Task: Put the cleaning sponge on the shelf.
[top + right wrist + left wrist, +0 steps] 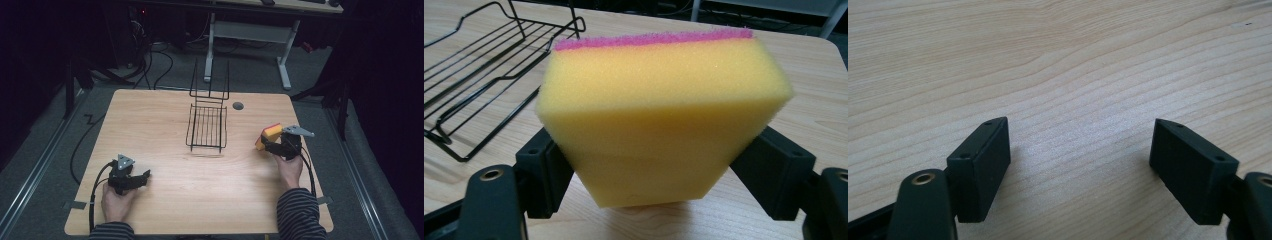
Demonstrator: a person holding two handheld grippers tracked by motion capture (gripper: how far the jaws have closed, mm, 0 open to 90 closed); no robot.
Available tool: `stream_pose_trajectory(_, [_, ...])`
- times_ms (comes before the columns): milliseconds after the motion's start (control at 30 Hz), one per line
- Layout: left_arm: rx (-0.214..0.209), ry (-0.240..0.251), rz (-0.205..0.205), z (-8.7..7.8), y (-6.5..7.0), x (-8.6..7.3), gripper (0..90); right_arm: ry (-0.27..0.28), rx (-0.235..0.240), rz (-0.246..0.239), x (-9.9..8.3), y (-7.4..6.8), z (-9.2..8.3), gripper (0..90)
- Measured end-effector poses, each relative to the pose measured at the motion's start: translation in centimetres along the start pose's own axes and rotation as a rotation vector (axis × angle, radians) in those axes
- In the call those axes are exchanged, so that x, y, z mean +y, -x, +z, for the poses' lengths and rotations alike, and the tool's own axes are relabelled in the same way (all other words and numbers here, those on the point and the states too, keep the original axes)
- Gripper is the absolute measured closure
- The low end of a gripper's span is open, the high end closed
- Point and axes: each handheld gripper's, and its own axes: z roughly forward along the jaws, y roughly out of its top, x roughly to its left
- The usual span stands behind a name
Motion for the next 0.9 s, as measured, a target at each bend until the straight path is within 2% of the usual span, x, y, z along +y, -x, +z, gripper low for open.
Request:
stream_pose_trajectory(500, [0.000, -0.001, 0.001, 0.0, 0.0, 0.0, 24.7, 0.010, 0.062, -0.015, 0.7, -1.3, -2.4, 23.3])
stream_pose_trajectory(733, [0.002, -0.002, 0.003, 0.0, 0.0, 0.0, 24.7, 0.042, 0.107, -0.024, 1.2, -2.0, -3.7, 23.4])
stream_pose_trajectory(900, [0.003, -0.002, 0.003, 0.0, 0.0, 0.0, 24.7, 0.044, 0.124, -0.034, 1.6, -2.5, -4.3, 23.5])
